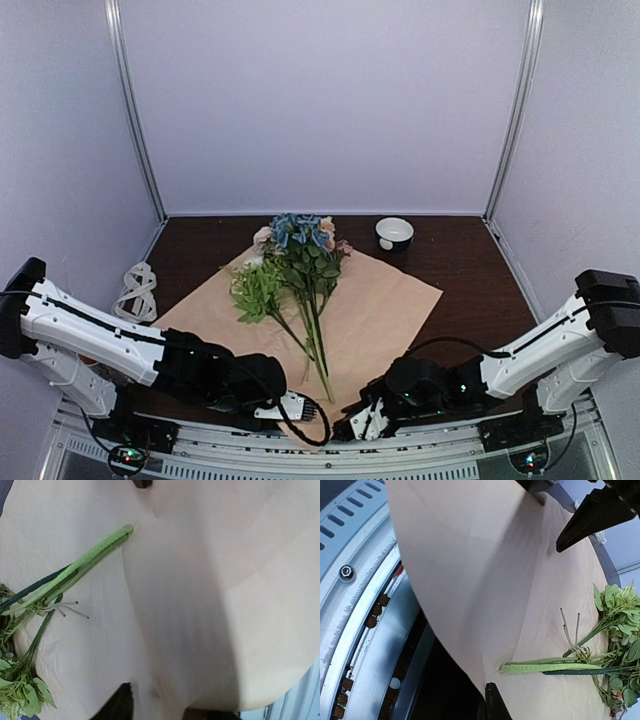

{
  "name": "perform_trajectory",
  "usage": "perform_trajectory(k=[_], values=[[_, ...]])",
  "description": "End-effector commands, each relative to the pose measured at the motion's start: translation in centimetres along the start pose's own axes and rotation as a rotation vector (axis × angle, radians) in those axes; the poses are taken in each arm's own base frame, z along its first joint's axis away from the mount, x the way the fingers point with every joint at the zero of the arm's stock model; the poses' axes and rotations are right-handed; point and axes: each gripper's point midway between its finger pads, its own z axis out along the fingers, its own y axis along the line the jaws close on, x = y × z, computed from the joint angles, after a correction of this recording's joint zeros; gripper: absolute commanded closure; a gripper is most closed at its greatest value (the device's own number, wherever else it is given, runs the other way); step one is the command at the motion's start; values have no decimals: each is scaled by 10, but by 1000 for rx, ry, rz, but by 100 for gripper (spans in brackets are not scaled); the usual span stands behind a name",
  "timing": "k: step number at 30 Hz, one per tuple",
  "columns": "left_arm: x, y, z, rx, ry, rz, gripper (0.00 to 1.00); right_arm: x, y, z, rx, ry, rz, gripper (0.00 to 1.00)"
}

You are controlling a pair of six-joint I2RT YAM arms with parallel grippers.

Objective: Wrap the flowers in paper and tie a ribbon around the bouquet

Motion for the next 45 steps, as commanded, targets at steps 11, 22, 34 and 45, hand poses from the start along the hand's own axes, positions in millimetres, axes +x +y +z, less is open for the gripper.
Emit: perform_trajectory(k=[11,22,34,45], values=[[-60,15,-92,185,-313,-104,23,-7,-2,-11,-51,31,40,100],[34,138,-10,-136,-146,-872,49,-29,-15,-21,-175,-61,267,100],[74,103,69,-46,96,-974,55,12,-75,-5,-257,-66,896,100],[82,127,31,-191,-5,-995,42,65,-91,20,-290,66,1323,100]])
